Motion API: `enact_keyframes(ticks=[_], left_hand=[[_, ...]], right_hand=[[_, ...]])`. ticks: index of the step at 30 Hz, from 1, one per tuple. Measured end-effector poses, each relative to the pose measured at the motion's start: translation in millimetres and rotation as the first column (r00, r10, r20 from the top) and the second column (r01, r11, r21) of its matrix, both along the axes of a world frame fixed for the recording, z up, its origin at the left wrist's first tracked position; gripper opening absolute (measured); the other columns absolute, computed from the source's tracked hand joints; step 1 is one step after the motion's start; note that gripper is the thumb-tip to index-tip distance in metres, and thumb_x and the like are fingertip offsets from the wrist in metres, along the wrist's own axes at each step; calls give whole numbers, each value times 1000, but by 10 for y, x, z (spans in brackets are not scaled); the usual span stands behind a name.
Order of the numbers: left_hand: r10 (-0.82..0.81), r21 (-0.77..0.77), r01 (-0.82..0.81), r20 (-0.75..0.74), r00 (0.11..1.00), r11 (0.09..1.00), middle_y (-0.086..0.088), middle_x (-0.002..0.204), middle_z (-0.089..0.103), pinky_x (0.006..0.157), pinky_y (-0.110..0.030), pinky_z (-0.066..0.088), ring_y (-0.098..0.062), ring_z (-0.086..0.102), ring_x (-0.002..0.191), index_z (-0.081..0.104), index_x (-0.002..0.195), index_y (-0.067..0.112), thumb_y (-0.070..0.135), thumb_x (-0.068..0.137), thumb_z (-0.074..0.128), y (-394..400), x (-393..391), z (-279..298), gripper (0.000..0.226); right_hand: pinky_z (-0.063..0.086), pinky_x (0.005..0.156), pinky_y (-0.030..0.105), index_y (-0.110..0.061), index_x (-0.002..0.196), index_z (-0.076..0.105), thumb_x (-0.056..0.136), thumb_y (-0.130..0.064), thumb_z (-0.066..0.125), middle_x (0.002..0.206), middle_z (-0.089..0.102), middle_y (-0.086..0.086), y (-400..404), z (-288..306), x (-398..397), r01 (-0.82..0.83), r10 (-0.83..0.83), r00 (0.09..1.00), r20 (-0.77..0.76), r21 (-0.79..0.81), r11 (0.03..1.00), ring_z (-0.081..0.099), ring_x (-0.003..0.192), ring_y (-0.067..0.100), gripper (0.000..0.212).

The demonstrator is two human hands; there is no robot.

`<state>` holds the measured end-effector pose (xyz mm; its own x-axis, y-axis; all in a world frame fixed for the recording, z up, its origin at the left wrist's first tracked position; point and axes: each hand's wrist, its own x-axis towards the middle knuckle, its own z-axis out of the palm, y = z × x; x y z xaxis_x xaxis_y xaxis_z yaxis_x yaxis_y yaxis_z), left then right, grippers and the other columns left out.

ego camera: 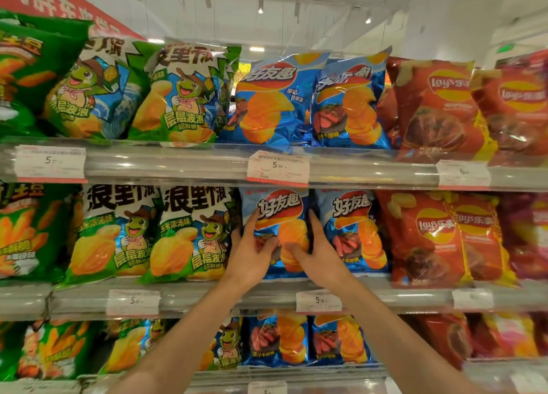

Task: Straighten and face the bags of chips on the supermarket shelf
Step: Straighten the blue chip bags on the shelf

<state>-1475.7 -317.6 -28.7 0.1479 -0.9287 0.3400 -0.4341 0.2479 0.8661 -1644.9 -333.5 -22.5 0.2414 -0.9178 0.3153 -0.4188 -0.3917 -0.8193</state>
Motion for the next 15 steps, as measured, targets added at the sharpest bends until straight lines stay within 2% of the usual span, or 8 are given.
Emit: enact_keyframes(ticks=[1,3,6,7,9,12,13,15], left_hand=[[-6,7,6,-11,1000,1000,3,125,47,93,-9,37,20,57,78,18,155,43,29,99,59,-17,5,-39,70],[-33,-6,33,-26,999,999,-9,130,52,90,-11,46,6,68,79,17,154,47,30,99,59,-56,15,-94,71],[-37,-4,37,-3,999,999,-10,142,38,92,-19,52,-4,72,82,20,156,42,26,100,59,-109,31,-82,70],[-34,-2,34,-6,999,999,-9,144,34,93,-25,55,-6,73,83,21,156,41,24,100,58,-131,20,-60,70],[-53,4,53,-6,999,999,-9,149,29,94,-34,57,-8,73,85,20,156,43,24,100,58,-139,9,-16,70],[-31,0,31,121,992,1000,-9,159,21,102,-26,48,-7,71,94,15,157,45,32,102,53,-102,23,0,68],[0,-16,3,184,983,1000,-9,163,14,103,-21,42,-9,68,104,14,157,43,34,102,52,-81,21,-8,67],[66,-79,-46,281,957,996,-8,167,3,108,-20,30,-19,52,131,16,158,38,38,101,53,-19,20,-37,68]], right_hand=[[40,101,13,-35,158,1,97,-27,63,153,39,-9,-19,-18,-37,-15,13,999,-37,-38,999,44,132,3,88],[39,105,18,-41,157,6,98,-25,61,157,33,-10,-30,-35,-109,-71,60,987,-146,-71,995,41,135,1,83],[33,93,1,-33,159,12,99,-19,60,160,26,-7,0,-28,-142,-68,45,964,-260,-81,994,40,125,-3,78],[32,92,2,-32,159,11,99,-18,59,160,25,-6,-9,-33,-142,-51,24,961,-275,-91,995,42,124,-1,78],[36,97,12,-32,159,8,99,-19,58,161,23,-4,-23,-28,-119,-37,4,955,-298,-106,994,48,126,9,79],[43,103,26,-35,159,5,99,-23,58,162,20,-4,-53,-13,-92,-42,5,944,-329,-106,993,55,121,15,81],[42,107,29,-36,158,4,99,-25,58,164,17,-3,-62,-14,-98,-44,7,941,-338,-102,994,50,129,16,81],[30,116,31,-39,158,5,98,-29,59,166,12,-3,-53,-6,-125,-50,16,942,-335,-94,994,25,149,17,81]])
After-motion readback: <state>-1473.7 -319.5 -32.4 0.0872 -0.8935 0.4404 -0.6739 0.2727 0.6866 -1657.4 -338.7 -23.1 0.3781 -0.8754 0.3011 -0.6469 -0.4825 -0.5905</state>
